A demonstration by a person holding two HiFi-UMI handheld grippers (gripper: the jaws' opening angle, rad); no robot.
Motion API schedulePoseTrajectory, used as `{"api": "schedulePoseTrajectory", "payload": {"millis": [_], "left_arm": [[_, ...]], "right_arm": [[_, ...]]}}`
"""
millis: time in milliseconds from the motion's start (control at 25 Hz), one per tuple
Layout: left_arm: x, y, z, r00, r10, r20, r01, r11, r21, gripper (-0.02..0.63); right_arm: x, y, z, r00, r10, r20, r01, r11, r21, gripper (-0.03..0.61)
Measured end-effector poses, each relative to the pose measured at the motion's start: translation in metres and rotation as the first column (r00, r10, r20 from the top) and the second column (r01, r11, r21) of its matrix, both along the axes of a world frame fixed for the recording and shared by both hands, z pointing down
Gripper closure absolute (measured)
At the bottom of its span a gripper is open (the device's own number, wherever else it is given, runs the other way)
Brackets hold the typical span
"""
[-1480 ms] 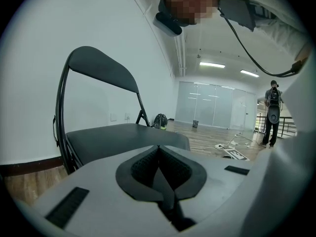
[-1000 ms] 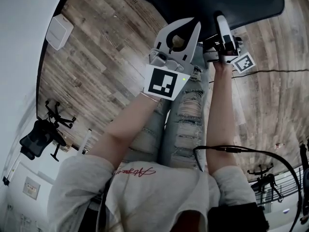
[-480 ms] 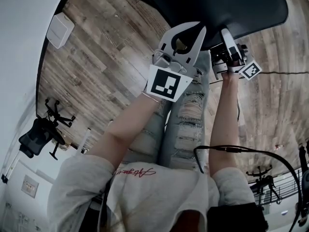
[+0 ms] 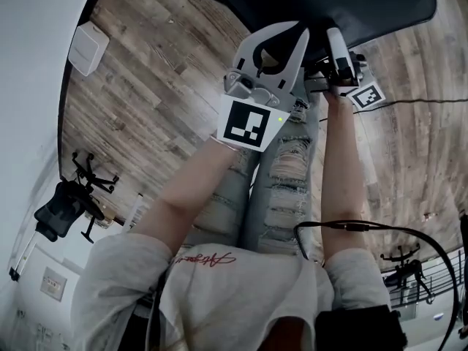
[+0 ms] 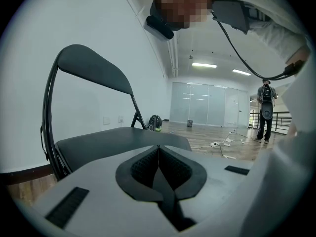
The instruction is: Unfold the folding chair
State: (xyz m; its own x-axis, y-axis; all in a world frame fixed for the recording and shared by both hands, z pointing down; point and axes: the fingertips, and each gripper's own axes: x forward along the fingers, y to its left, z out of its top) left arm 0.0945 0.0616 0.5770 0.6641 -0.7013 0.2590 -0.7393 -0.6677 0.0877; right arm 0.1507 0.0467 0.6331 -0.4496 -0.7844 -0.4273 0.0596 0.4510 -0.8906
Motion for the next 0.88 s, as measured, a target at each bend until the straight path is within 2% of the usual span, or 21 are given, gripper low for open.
{"api": "schedulePoseTrajectory", "payload": {"millis": [80,200,280,320,360,440,520,560,600,640,720,800,880], "left_arm": [[0.000,0.000,0.000,1.000,0.001,-0.003,-0.001,1.000,-0.003,0.597],[-0.001,-0.001,0.001,1.000,-0.001,-0.015,0.001,1.000,-0.011,0.597],[0.000,0.000,0.001,1.000,0.006,-0.019,-0.006,1.000,-0.014,0.597],[0.000,0.000,0.000,1.000,0.010,-0.021,-0.011,1.000,-0.017,0.597],[-0.001,0.001,0.000,1.000,0.014,-0.024,-0.014,1.000,-0.021,0.597],[-0.003,0.001,0.000,1.000,0.014,-0.026,-0.014,1.000,-0.023,0.597],[-0.006,0.002,0.002,1.000,-0.003,-0.028,0.002,0.999,-0.035,0.597],[-0.008,0.003,0.002,0.999,-0.013,-0.033,0.011,0.999,-0.043,0.597],[-0.008,0.003,0.002,0.999,-0.016,-0.035,0.014,0.999,-0.048,0.597],[-0.008,0.004,0.002,0.999,-0.013,-0.034,0.012,0.999,-0.049,0.597],[-0.010,0.004,-0.003,0.999,-0.009,-0.032,0.007,0.999,-0.045,0.597],[-0.011,0.006,-0.019,0.998,-0.023,-0.054,0.021,0.999,-0.041,0.598],[-0.008,0.010,-0.049,0.997,-0.025,-0.079,0.023,0.999,-0.023,0.597]], "right_arm": [[0.002,0.000,-0.001,0.999,0.023,0.038,-0.023,1.000,0.010,0.387],[0.009,0.000,0.000,0.998,0.055,0.017,-0.055,0.998,-0.008,0.387],[0.017,0.007,-0.002,0.999,0.018,0.047,-0.017,1.000,-0.008,0.380],[0.018,0.012,-0.005,0.998,-0.024,0.051,0.024,1.000,-0.004,0.338],[0.016,0.015,-0.007,0.997,-0.066,0.031,0.066,0.998,-0.005,0.305],[0.011,0.017,0.000,0.993,-0.112,-0.041,0.111,0.993,-0.034,0.295],[0.019,0.031,0.027,0.992,-0.097,-0.086,0.087,0.989,-0.116,0.294],[0.028,0.044,0.040,0.993,-0.074,-0.092,0.059,0.987,-0.151,0.272],[0.039,0.057,0.046,0.994,-0.044,-0.103,0.027,0.986,-0.163,0.272],[0.048,0.068,0.043,0.992,-0.013,-0.126,-0.006,0.989,-0.148,0.272],[0.062,0.079,0.012,0.984,0.060,-0.168,-0.070,0.996,-0.053,0.272],[0.066,0.082,-0.043,0.972,0.121,-0.204,-0.108,0.991,0.073,0.275],[0.059,0.080,-0.110,0.953,0.154,-0.262,-0.107,0.977,0.187,0.294]]}}
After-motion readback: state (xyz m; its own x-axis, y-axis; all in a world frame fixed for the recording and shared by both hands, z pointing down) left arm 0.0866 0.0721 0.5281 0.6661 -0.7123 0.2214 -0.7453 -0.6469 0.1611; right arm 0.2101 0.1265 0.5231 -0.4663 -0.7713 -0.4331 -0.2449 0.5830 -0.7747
